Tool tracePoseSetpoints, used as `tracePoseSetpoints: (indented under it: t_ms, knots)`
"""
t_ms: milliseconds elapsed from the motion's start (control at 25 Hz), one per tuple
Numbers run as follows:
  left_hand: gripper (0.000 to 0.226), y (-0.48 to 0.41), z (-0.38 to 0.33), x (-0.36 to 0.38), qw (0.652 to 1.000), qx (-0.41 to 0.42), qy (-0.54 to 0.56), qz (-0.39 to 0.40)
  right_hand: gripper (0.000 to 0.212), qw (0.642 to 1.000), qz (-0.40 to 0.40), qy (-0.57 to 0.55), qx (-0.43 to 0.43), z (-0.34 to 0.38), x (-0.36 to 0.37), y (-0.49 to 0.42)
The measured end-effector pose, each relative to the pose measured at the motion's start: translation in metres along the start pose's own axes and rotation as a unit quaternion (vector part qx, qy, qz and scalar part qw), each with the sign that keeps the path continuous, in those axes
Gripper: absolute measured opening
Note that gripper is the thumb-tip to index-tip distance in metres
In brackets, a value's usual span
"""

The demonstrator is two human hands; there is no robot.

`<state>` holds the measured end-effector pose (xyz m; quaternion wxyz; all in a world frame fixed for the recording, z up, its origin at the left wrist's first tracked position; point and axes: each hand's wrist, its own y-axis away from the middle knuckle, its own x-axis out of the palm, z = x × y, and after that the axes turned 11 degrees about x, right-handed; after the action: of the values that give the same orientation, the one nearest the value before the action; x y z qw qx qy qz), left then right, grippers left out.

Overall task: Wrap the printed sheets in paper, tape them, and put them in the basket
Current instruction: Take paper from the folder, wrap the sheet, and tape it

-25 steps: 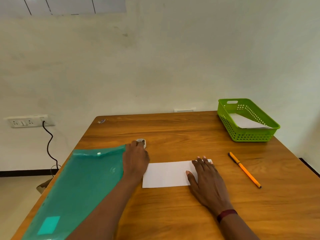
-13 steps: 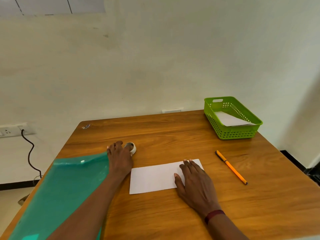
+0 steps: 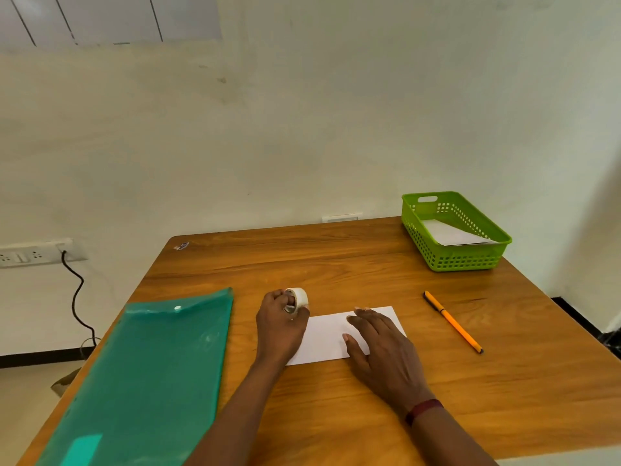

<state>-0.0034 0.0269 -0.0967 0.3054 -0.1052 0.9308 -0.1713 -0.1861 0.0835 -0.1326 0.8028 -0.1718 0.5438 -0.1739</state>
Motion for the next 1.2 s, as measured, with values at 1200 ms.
tracePoseSetpoints:
  t_ms: [1200]
  knots:
    - [0.015,0.044,0.022,0.009,0.975,0.047,0.207,0.068,0.012,0.873,0.062,-0.453,0.171,0.034,0.016,-0.004]
